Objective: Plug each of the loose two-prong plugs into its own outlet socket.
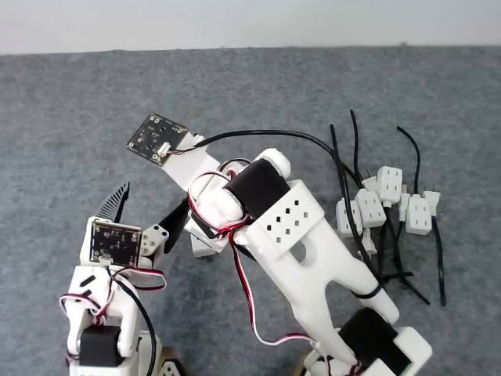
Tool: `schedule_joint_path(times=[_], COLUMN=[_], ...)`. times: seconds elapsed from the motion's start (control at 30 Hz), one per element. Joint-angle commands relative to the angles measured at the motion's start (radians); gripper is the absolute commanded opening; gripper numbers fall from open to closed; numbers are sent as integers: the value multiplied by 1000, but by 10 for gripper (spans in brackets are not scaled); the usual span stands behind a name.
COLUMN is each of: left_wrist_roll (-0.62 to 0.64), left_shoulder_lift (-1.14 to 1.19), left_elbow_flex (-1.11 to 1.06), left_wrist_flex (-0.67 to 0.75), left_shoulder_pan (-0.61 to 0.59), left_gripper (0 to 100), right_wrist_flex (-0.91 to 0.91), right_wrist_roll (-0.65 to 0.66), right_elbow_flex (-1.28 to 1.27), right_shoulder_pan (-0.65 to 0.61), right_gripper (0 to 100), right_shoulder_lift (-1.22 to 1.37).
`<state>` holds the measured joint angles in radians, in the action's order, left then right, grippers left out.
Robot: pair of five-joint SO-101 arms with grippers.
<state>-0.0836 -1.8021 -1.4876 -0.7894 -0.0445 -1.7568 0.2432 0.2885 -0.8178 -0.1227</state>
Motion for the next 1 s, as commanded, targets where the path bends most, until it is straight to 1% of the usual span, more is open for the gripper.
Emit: schedule_joint_path(times=[0.0,0.13,0.3,0.53,0.7,0.77,0.87,0.97], left_wrist_roll=[5,5,3,3,9,11,5,-15], left_shoulder_lift=[-17,-17,-17,-17,-17,-17,-17,-17], left_elbow_flex=[-12,-28,-22,-12,4,4,7,47], left_wrist_flex=[25,25,29,29,89,104,103,71], left_shoulder_pan=[46,84,51,37,-94,-132,-141,-170], left_gripper=[355,355,355,354,354,354,354,354], right_wrist_flex=[-44,-44,-44,-42,-41,-41,-39,-41], right_wrist_roll=[-18,-21,-23,-21,-8,43,120,222], right_elbow_flex=[8,8,6,6,-54,-68,-44,11], right_shoulder_pan=[-7,-10,-10,-10,-10,-5,12,16], right_gripper=[7,7,7,7,7,7,7,7], right_shoulder_lift=[-59,-54,-50,-48,-7,30,56,62])
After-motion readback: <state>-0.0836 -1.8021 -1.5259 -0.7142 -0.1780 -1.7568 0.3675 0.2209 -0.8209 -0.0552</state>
